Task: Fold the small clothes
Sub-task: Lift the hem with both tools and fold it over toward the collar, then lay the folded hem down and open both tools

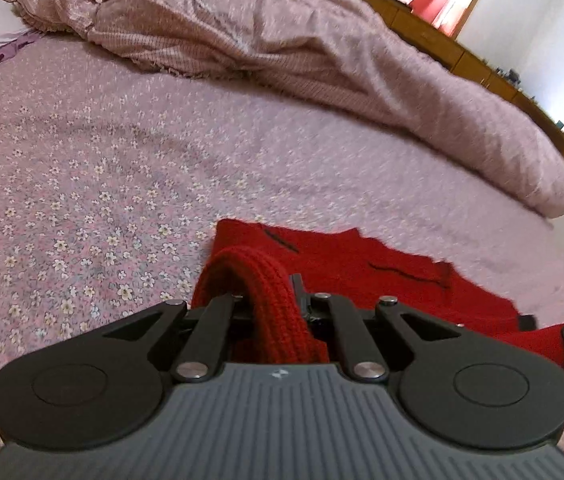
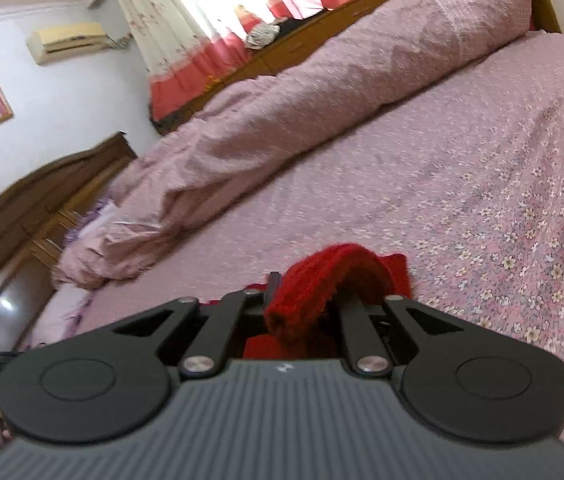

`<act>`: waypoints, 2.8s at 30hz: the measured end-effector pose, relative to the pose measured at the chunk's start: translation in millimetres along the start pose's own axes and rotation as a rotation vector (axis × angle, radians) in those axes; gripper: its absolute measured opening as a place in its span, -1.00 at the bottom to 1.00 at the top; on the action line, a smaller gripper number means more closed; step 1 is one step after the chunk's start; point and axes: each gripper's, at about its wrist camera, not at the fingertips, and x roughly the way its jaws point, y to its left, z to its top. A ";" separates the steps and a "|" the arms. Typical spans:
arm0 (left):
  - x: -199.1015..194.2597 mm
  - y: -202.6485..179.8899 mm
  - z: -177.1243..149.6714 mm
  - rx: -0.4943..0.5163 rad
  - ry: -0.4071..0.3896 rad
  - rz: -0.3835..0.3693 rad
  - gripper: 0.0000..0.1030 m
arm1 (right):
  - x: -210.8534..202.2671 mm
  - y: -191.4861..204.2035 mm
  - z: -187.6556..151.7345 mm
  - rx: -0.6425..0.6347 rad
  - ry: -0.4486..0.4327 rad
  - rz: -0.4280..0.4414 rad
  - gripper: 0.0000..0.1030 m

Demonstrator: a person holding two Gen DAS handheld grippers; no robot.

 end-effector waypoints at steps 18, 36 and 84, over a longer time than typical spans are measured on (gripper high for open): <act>-22.9 -18.8 -4.6 0.161 -0.020 0.091 0.36 | 11.3 -2.4 -15.5 -0.024 0.035 -0.100 0.00; -101.3 -49.2 -69.8 0.293 -0.065 0.066 0.62 | -52.1 33.1 -43.1 -0.218 0.007 -0.107 0.01; -42.0 -90.0 -37.2 0.486 -0.184 0.119 0.60 | 84.3 36.6 -17.5 -0.308 0.099 -0.193 -0.09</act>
